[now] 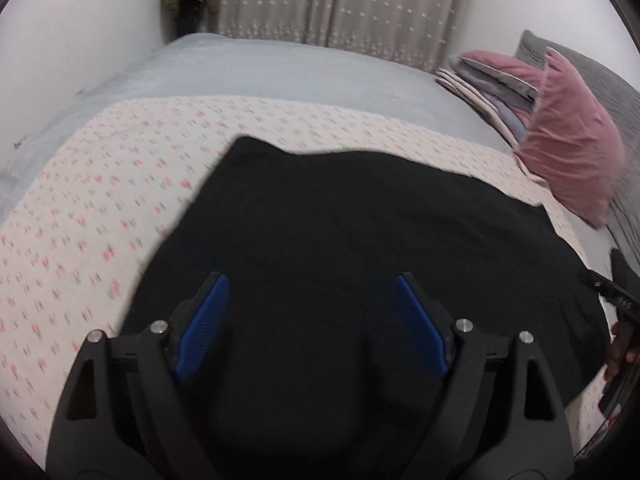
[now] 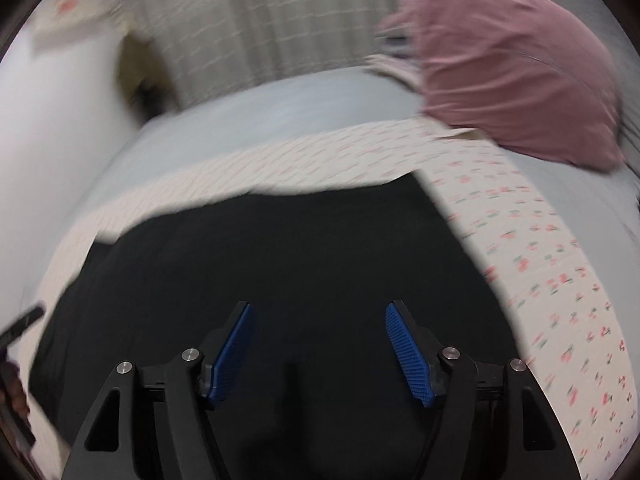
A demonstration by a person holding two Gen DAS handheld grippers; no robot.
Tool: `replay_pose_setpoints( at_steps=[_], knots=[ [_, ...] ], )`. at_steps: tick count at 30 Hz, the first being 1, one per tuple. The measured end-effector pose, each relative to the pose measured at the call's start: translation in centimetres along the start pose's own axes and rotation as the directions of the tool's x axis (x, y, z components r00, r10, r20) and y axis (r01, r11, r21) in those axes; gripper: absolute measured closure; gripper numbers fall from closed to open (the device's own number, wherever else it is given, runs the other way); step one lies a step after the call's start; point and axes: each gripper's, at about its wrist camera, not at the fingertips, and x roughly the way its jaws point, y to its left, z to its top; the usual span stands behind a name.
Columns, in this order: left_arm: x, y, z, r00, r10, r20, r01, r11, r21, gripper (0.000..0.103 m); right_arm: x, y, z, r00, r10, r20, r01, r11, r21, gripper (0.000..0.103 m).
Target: Fold large clothes
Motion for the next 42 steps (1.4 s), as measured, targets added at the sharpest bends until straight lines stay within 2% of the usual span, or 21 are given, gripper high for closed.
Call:
replay_pose_setpoints(
  at_steps=[4,5,7,8,9,11,12,13,14,15,19,21,22,23,26,28,34,36,42],
  knots=[
    [0.3,0.3,-3.9,0.997,-0.052,-0.064,0.048,0.997,-0.061,0.018,0.0,2.5,-3.8,0.998,0.008,-0.061,-0.012,0.998,-0.06,0.033],
    [0.7,0.9,-4.7,0.995,-0.059,-0.083,0.052,0.995,-0.08,0.018,0.2,2.2,-4.8,0.997,0.009,-0.079,-0.013,0.999,-0.049,0.033],
    [0.2,1.5,-5.6,0.996,-0.056,-0.067,0.052,0.997,-0.052,0.018,0.3,0.9,-6.3,0.996,0.022,-0.083,-0.023,1.0,-0.012,0.033],
    [-0.5,1.3,-5.7,0.998,-0.017,-0.068,0.015,1.0,-0.027,0.018,0.1,0.1,-6.7,0.998,0.029,-0.064,-0.029,1.0,0.0,0.032],
    [-1.1,1.6,-5.6,0.996,0.075,-0.053,-0.075,0.997,-0.004,0.018,-0.3,-0.4,-7.0,0.998,0.013,-0.055,-0.014,1.0,-0.002,0.032],
    [-2.5,3.1,-5.5,0.979,0.203,-0.01,-0.203,0.979,-0.026,0.018,-1.1,-1.2,-6.9,0.994,-0.085,-0.062,0.084,0.996,-0.029,0.032],
    [-3.0,4.1,-5.5,0.971,0.238,-0.012,-0.238,0.969,-0.062,0.018,-1.9,-1.8,-6.9,0.983,-0.18,-0.043,0.179,0.983,-0.034,0.032],
    [-3.9,5.6,-5.7,0.971,0.237,-0.025,-0.238,0.963,-0.13,0.018,-2.6,-2.3,-7.1,0.972,-0.235,-0.027,0.234,0.972,-0.03,0.032],
    [-4.5,6.5,-5.8,0.977,0.213,-0.03,-0.215,0.961,-0.174,0.018,-3.6,-2.9,-7.2,0.956,-0.294,-0.011,0.293,0.956,-0.015,0.032],
    [-5.4,7.6,-5.9,0.985,0.169,-0.036,-0.172,0.955,-0.24,0.018,-4.5,-3.4,-7.2,0.953,-0.303,-0.001,0.303,0.953,0.005,0.032],
    [-8.0,9.7,-6.9,0.999,0.026,-0.044,-0.041,0.912,-0.407,0.015,-7.4,-3.6,-7.6,0.978,-0.205,0.049,0.202,0.978,0.061,0.024],
    [-8.6,10.4,-7.7,0.997,-0.055,-0.052,0.022,0.87,-0.493,0.009,-8.1,-2.9,-7.9,0.978,-0.2,0.066,0.198,0.979,0.041,0.023],
    [-8.6,10.5,-7.9,0.996,-0.071,-0.053,0.034,0.858,-0.512,0.009,-8.3,-2.2,-8.0,0.976,-0.203,0.078,0.203,0.979,0.018,0.023],
    [-8.6,10.6,-8.3,0.995,-0.086,-0.056,0.043,0.845,-0.533,0.009,-8.4,-1.5,-8.2,0.975,-0.207,0.086,0.208,0.978,-0.002,0.023],
    [-7.8,10.1,-9.2,0.991,-0.106,-0.087,0.041,0.832,-0.553,0.008,-8.6,0.3,-8.6,0.972,-0.217,0.095,0.223,0.973,-0.061,0.023],
    [-6.7,9.6,-9.9,0.984,-0.142,-0.103,0.057,0.812,-0.58,0.008,-8.2,1.0,-8.6,0.974,-0.21,0.089,0.217,0.973,-0.08,0.023],
    [-3.7,9.1,-11.0,0.973,-0.216,-0.077,0.11,0.735,-0.669,0.008,-6.8,2.5,-8.6,0.981,-0.183,0.066,0.189,0.977,-0.1,0.023],
    [-2.5,8.4,-11.3,0.963,-0.269,-0.031,0.17,0.69,-0.704,0.008,-6.3,2.8,-8.4,0.983,-0.175,0.057,0.18,0.979,-0.1,0.023],
    [-1.3,7.1,-10.4,0.969,-0.231,0.082,0.222,0.686,-0.692,0.008,-4.6,4.0,-8.3,0.983,-0.179,0.032,0.182,0.976,-0.12,0.023]
  ],
)
